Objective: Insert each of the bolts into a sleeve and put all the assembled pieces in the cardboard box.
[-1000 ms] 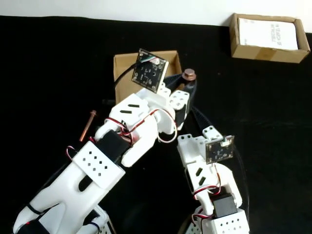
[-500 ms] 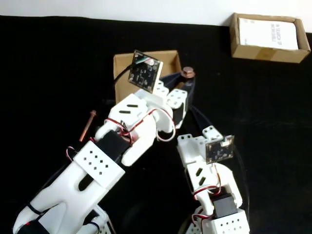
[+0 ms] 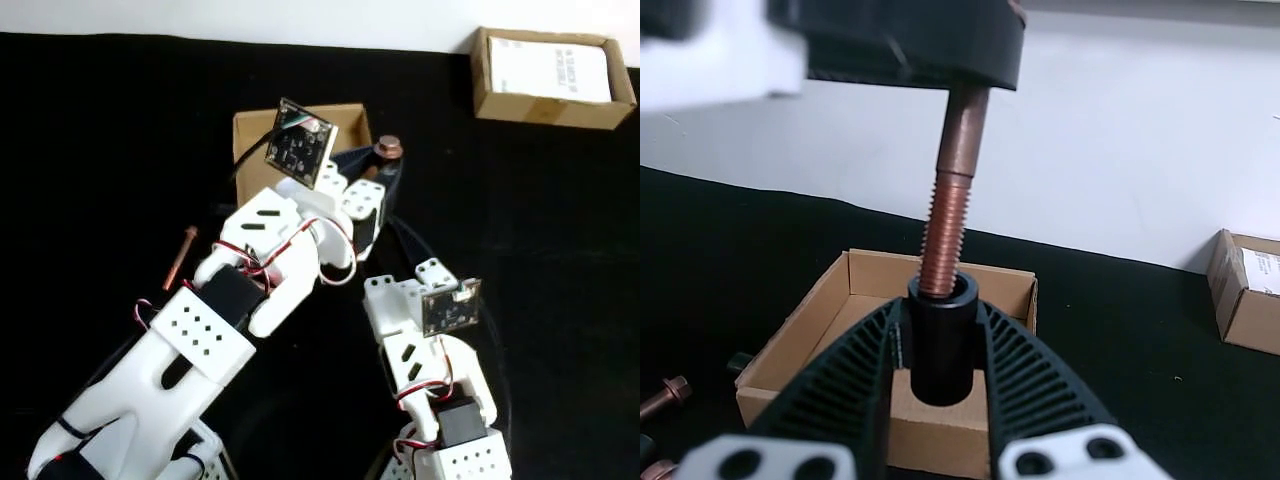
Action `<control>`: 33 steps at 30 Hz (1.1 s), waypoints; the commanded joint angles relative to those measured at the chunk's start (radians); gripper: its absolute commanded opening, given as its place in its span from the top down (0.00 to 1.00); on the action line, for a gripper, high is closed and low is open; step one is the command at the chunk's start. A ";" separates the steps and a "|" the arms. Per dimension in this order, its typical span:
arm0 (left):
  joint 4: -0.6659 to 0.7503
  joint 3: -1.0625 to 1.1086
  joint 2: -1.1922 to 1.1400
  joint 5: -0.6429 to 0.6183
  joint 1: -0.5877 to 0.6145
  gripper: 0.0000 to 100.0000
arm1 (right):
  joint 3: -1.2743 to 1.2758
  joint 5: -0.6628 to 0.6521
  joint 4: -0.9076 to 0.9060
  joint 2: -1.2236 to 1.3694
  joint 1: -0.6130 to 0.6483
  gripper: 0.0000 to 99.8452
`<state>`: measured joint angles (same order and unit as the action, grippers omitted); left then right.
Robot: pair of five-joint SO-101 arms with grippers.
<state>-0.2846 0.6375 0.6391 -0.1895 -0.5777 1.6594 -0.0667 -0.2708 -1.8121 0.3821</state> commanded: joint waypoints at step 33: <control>-0.015 -0.012 -0.036 0.003 0.015 0.99 | -0.008 -0.003 0.002 -0.019 0.002 0.99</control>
<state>-0.2677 0.6391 0.5869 -0.1895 -0.5777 1.6609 -0.0667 -0.2723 -1.8121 0.3821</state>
